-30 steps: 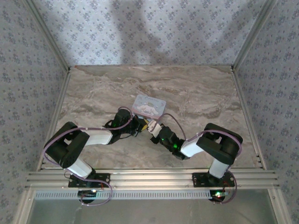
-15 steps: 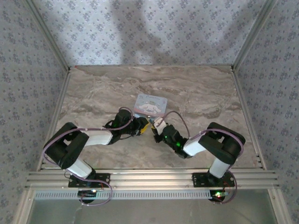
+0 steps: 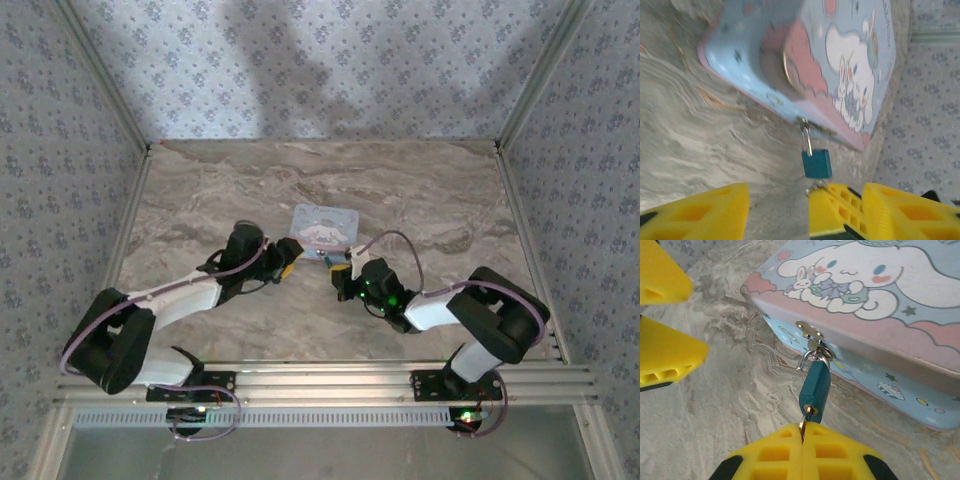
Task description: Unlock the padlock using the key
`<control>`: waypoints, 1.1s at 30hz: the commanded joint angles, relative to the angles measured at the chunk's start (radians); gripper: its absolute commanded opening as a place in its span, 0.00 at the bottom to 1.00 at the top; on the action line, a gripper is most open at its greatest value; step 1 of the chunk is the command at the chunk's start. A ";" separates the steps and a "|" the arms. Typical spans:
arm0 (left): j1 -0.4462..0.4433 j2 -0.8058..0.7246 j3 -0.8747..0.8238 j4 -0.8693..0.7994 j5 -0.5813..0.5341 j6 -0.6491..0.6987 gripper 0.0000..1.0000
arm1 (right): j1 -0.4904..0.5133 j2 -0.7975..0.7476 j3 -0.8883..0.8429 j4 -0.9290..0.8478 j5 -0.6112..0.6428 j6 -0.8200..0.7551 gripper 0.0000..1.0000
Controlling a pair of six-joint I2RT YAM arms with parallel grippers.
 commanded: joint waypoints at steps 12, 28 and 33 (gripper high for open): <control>0.127 0.123 0.264 -0.317 -0.014 0.372 0.85 | -0.045 0.004 -0.050 0.000 -0.132 0.383 0.00; 0.126 0.429 0.524 -0.434 -0.026 0.531 0.88 | -0.072 0.066 -0.058 0.029 -0.184 0.445 0.03; 0.126 0.436 0.506 -0.440 -0.047 0.535 0.88 | -0.079 0.062 -0.056 0.003 -0.192 0.429 0.06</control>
